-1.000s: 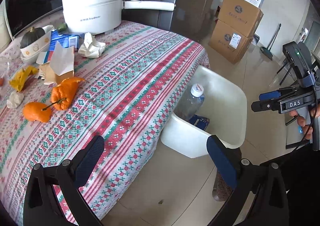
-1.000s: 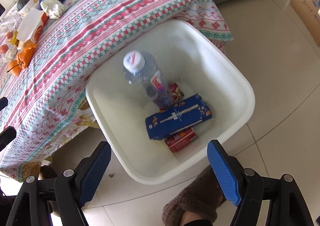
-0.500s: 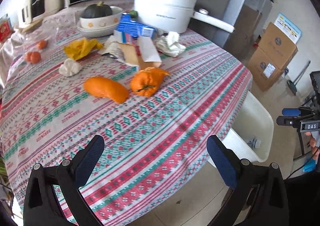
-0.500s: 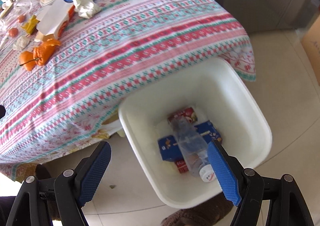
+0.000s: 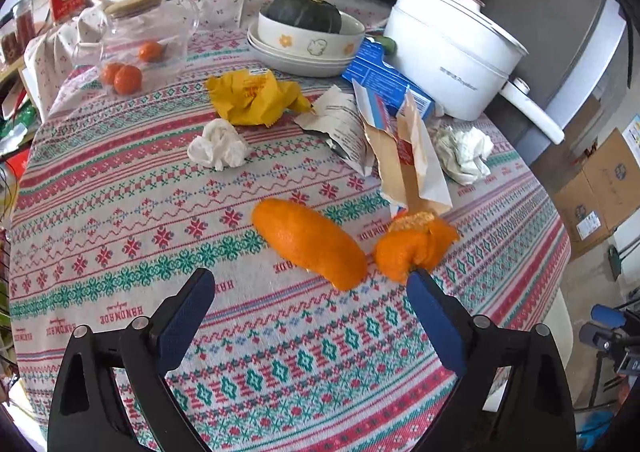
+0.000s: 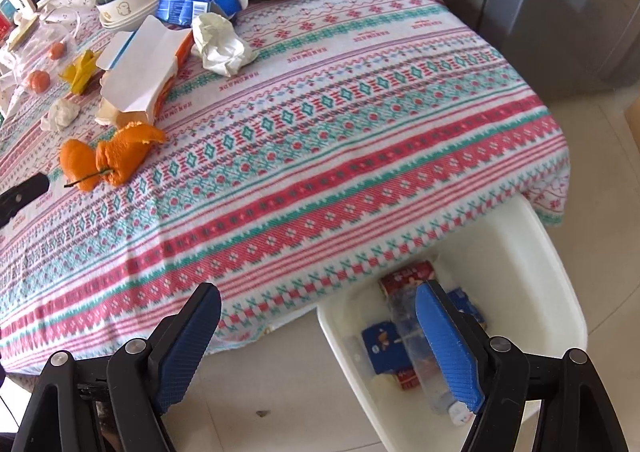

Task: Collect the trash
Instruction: 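Close the left tool on the long orange peel and lift it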

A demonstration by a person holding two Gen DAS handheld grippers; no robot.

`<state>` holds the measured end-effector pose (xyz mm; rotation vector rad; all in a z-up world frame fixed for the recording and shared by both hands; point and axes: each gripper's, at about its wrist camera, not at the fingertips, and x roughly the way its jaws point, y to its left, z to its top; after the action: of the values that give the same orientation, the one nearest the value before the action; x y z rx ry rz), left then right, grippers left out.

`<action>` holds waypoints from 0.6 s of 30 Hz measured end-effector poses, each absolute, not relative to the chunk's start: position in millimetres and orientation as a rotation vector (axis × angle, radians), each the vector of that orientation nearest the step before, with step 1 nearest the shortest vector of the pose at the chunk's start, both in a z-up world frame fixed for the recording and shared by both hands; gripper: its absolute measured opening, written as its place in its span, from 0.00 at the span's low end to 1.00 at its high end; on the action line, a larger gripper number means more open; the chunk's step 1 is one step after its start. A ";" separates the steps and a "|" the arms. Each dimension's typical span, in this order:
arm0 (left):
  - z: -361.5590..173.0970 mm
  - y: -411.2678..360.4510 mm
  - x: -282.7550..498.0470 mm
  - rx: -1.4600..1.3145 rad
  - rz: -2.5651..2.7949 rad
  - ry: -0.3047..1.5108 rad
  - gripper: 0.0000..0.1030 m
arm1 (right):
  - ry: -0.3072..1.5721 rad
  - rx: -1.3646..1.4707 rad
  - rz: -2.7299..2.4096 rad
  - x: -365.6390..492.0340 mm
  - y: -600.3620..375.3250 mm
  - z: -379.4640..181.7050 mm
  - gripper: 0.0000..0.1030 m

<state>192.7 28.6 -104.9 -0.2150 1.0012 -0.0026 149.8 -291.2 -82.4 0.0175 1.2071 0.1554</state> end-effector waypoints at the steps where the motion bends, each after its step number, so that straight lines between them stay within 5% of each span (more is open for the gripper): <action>1: -106.8 27.7 198.5 -0.211 0.010 1.004 0.88 | 1.209 0.019 0.157 152.5 -288.6 -83.0 0.81; 14: -144.3 16.6 237.4 -0.237 0.110 1.080 0.65 | 1.204 0.008 0.131 171.7 -278.9 -87.6 0.81; 18: -143.1 20.0 235.2 -0.243 0.064 1.076 0.35 | 1.202 0.008 0.125 173.2 -274.7 -88.8 0.81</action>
<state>235.2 20.0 -143.1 -0.2431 1.0765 0.0639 173.2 -274.7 -88.8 0.0076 1.2018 0.1250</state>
